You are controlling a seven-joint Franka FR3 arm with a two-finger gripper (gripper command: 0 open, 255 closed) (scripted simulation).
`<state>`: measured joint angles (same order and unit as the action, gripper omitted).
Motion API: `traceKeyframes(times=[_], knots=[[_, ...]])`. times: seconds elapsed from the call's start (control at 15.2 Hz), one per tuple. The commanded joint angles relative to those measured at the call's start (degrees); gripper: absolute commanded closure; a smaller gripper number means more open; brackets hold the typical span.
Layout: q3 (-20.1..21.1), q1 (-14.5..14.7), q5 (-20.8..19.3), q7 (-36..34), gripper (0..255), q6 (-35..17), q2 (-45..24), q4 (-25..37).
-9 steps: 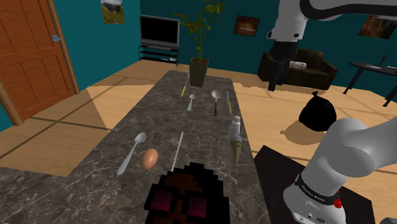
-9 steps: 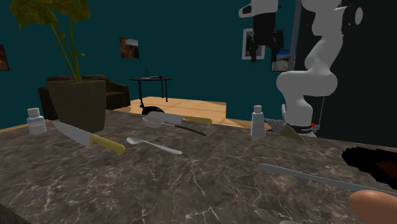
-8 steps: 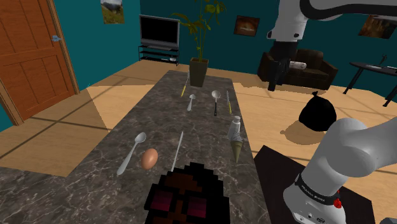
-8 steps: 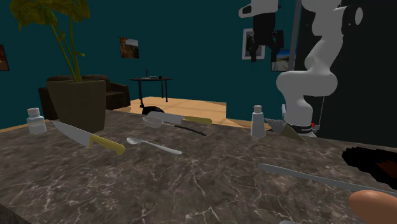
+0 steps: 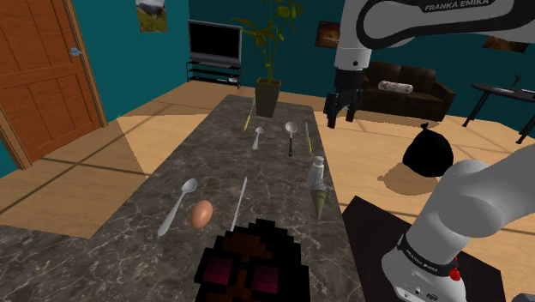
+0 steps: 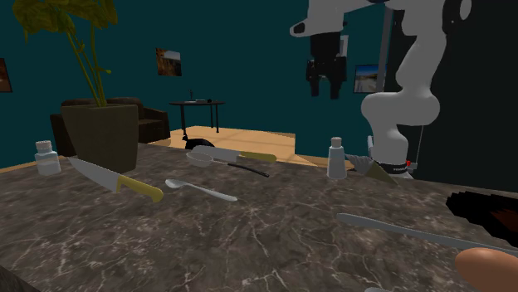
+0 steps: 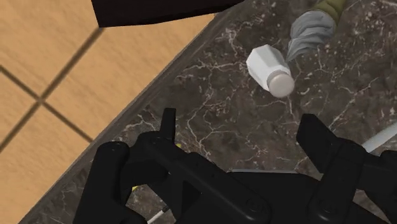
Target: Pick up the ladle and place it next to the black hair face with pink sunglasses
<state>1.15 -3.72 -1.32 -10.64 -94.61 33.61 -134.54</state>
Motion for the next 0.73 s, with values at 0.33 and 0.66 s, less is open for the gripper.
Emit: traceKeyframes(times=[0.33,0.66], knots=[[1.2,-3.2,-0.7,-10.4,0,-10.7,-14.2,4.6],[1.2,-5.1,-1.9,-17.8,0,-16.1,-24.5,10.0]])
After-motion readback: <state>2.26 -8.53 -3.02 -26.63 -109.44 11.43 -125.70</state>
